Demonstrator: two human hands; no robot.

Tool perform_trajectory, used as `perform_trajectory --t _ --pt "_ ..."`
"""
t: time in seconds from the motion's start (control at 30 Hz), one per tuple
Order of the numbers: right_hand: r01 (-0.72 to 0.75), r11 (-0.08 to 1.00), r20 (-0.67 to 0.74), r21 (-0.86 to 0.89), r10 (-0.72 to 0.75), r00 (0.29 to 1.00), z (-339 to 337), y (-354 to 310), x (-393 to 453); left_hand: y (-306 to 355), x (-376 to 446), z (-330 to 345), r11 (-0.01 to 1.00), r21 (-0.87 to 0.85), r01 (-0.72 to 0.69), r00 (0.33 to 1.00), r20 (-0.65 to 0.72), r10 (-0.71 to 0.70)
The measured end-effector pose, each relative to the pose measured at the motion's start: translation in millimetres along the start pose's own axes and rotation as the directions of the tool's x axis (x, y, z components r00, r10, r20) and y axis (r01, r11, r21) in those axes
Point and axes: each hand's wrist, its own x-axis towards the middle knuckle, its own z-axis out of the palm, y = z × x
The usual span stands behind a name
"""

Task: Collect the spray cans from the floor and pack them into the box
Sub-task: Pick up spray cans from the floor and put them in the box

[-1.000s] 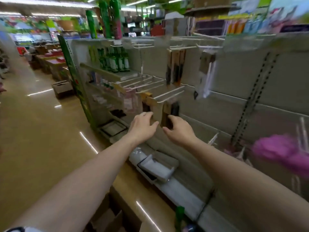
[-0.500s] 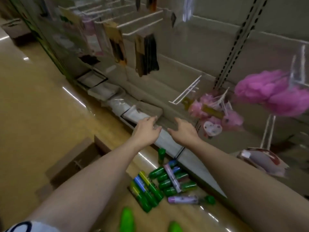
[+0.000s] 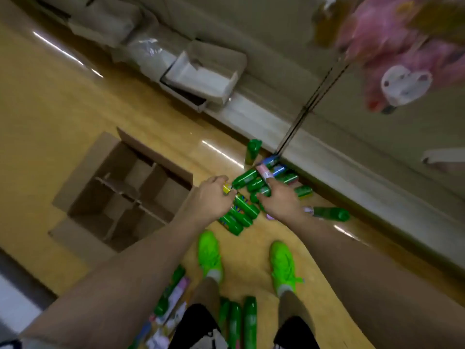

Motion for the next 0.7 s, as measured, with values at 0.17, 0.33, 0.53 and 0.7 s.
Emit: perform_trajectory --t 0.17,0.33,0.53,0.7 --pt "-0.099 0.995 0.1 0.016 0.097 0.99 74 35 29 -48 20 61 0.997 -0.032 0.076 0.996 0.045 -0.074" --pt "-0.115 0.993 0.162 0.022 0.11 0.981 134 51 65 -80 47 115 0.974 -0.136 0.179 0.981 0.106 -0.165" --pt "-0.123 0.991 0.181 0.056 0.111 0.977 224 75 132 -130 97 201 0.902 -0.304 0.308 0.951 0.137 -0.279" --pt "-0.118 0.988 0.157 0.098 0.102 0.982 300 100 175 -176 132 288 0.67 -0.555 0.493 0.856 0.172 -0.487"
